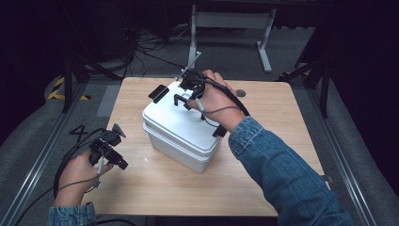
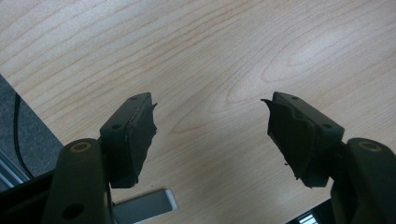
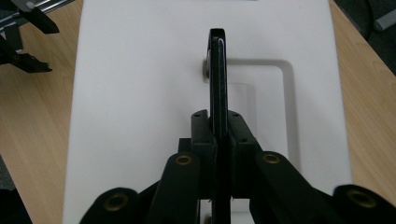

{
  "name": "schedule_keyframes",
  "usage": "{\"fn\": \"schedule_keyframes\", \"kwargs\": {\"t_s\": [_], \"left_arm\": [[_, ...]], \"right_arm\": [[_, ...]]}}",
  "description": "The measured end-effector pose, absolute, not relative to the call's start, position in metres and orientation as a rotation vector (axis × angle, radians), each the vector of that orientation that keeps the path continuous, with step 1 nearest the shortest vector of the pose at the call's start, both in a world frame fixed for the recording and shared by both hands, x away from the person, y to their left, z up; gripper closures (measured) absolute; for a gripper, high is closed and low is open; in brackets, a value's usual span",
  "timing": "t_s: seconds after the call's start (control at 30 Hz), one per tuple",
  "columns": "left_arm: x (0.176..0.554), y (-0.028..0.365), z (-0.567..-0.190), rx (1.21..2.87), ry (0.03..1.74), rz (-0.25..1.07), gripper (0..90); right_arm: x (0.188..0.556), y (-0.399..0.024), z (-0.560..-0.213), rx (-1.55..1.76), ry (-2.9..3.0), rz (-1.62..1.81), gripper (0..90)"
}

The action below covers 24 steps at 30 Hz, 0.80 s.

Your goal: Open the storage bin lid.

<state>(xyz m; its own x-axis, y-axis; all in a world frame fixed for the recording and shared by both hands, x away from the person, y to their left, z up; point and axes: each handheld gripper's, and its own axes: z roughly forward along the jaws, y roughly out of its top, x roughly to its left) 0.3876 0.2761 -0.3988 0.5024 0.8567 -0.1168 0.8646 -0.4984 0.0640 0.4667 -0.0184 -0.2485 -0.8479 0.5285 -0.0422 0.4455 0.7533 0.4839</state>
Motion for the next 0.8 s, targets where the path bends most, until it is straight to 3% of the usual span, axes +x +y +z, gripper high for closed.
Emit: {"fn": "schedule_keyframes", "kwargs": {"t_s": [0.8], "left_arm": [[0.390,0.275,-0.401,2.630,1.515,-0.117,32.1]], "right_arm": [[0.469,-0.107,-0.207,0.914,2.673,0.726,84.4]]}}
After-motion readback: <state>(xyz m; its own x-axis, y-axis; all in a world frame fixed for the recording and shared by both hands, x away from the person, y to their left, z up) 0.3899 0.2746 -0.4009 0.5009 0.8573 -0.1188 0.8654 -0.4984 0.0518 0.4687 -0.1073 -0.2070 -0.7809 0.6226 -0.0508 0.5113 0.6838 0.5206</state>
